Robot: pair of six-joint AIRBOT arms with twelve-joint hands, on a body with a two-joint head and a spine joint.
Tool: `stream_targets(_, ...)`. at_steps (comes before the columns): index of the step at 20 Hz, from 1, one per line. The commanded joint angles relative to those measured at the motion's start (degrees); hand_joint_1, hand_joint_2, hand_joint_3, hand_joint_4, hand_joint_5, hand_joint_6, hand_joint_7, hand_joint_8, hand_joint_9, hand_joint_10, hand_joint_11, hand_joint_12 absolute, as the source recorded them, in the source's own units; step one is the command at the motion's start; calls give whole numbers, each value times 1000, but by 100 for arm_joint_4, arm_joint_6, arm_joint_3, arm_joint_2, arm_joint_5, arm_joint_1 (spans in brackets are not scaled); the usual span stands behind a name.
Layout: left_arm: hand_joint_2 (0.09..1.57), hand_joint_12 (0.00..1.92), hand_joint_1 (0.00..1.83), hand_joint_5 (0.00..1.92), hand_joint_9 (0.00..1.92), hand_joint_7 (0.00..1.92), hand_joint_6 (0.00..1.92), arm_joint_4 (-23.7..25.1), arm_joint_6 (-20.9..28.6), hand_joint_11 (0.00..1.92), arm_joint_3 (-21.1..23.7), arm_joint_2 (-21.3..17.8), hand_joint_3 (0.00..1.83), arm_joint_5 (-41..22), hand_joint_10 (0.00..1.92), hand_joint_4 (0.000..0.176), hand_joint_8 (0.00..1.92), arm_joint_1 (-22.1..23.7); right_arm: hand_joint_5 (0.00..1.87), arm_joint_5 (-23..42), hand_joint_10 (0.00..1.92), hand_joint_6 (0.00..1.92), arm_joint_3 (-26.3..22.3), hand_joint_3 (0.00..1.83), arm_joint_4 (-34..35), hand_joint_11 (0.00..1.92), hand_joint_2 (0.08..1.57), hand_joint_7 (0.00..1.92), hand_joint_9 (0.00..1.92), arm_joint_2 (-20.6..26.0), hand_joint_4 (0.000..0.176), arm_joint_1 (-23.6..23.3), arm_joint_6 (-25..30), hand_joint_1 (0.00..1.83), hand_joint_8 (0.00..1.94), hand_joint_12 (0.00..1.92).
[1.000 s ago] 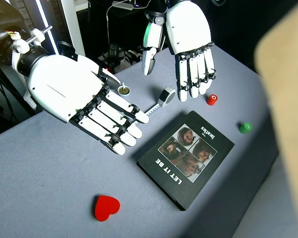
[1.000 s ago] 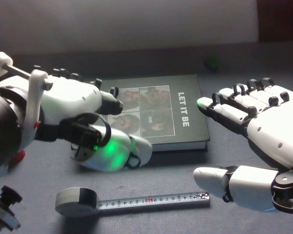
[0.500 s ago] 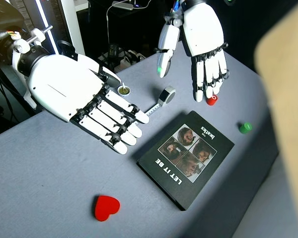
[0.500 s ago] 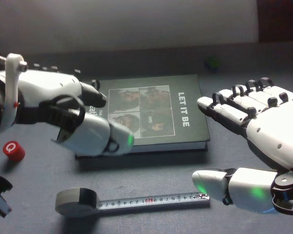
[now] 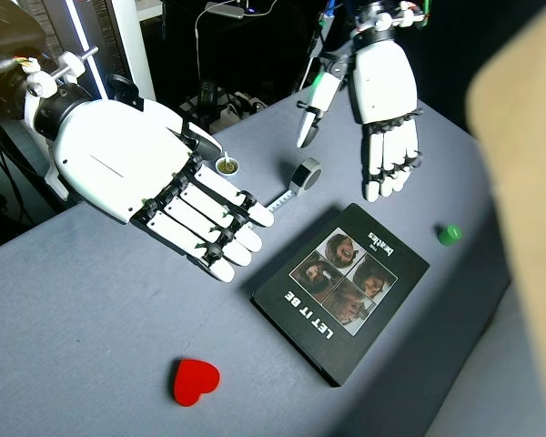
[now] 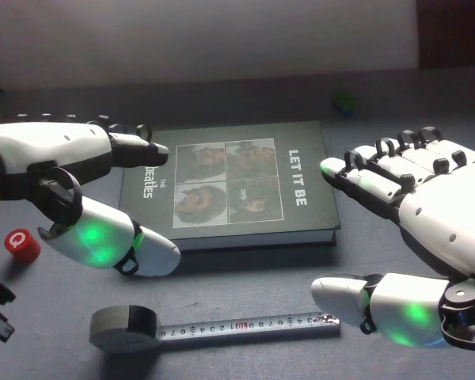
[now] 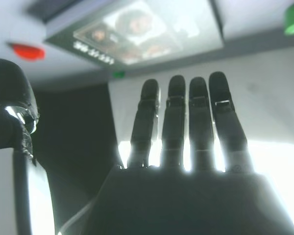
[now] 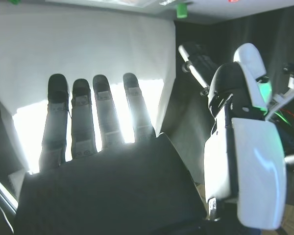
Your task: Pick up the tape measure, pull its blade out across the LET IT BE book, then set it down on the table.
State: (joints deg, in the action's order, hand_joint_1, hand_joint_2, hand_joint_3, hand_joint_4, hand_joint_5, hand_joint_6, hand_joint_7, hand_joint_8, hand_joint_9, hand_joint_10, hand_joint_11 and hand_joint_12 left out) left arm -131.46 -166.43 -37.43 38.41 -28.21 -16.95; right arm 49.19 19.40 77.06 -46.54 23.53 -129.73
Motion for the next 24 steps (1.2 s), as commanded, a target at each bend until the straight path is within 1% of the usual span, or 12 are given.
stream_targets(1, 912, 391, 746, 83, 64, 98, 0, -44, 40, 0, -85, -55, 0, 598, 0, 55, 0, -23, 0, 217, 0, 0, -27, 2, -411, 0, 1068, 0, 0, 20, 86, -43, 10, 85, 0, 436)
stream_targets(2, 951, 338, 757, 41, 57, 82, 0, -224, 19, 0, -121, -80, 9, 746, 0, 25, 0, -78, 0, 208, 0, 0, -27, 1, -412, 0, 1069, 0, 0, 20, 86, -43, 8, 88, 0, 479)
stream_targets(3, 963, 318, 752, 38, 55, 81, 0, -483, -54, 0, -152, -109, 8, 767, 0, 18, 0, -93, 0, 203, 0, 0, -27, 0, -414, 0, 1067, 0, 0, 20, 86, -43, 5, 95, 0, 488)
stream_targets(4, 985, 260, 766, 37, 47, 81, 0, -622, -75, 0, -176, -156, 7, 812, 0, 0, 0, -117, 0, 198, 0, 0, -27, 0, -414, 0, 1062, 0, 0, 20, 86, -43, 5, 122, 0, 517)
stream_targets(5, 985, 260, 766, 37, 47, 81, 0, -751, -98, 0, -192, -186, 7, 828, 0, 0, 0, -144, 0, 196, 0, 0, -27, 0, -415, 0, 1062, 0, 0, 21, 86, -44, 5, 122, 0, 517)
stream_targets(6, 992, 281, 807, 55, 51, 94, 4, -1231, -133, 0, -291, -303, 4, 1204, 1, 0, 3, -405, 2, 187, 0, 0, -27, 0, -420, 0, 1064, 0, 0, 21, 86, -44, 3, 121, 0, 500)
stream_targets(8, 992, 281, 807, 55, 51, 94, 4, -1599, -350, 0, -348, -372, 4, 1589, 1, 0, 3, -583, 2, 184, 0, 0, -27, 0, -421, 0, 1064, 0, 0, 21, 86, -42, 2, 121, 0, 500)
stream_targets(9, 983, 384, 881, 113, 98, 145, 7, -1852, -538, 0, -374, -425, 0, 1796, 6, 0, 5, -691, 6, 184, 1, 1, -27, 0, -421, 0, 1065, 0, 3, 22, 85, -39, 0, 121, 0, 458)
stream_targets(12, 989, 452, 916, 127, 103, 160, 2, -1947, -538, 0, -353, -500, 1, 2110, 2, 0, 2, -903, 1, 179, 0, 0, -28, 0, -422, 0, 1066, 0, 2, 22, 85, -36, -3, 121, 0, 490)
stream_targets(16, 995, 459, 937, 129, 106, 161, 2, -1953, -538, 0, -265, -525, 2, 2522, 2, 0, 1, -1405, 5, 178, 2, 2, -38, 0, -422, 0, 1066, 6, 19, 25, 85, -28, -11, 120, 3, 640)
stream_targets(19, 1021, 445, 940, 128, 106, 162, 1, -2080, -539, 0, -229, -511, 8, 2803, 1, 0, 1, -1849, 7, 176, 2, 4, -39, 0, -423, 0, 1066, 2, 19, 25, 85, -27, -12, 120, 2, 651)
stream_targets(24, 1034, 553, 974, 224, 188, 266, 10, -2464, -539, 0, -295, -393, 1, 3015, 8, 0, 9, -2162, 6, 168, 0, 1, -42, 1, -429, 0, 1068, 6, 13, 25, 85, -23, -12, 124, 2, 616)
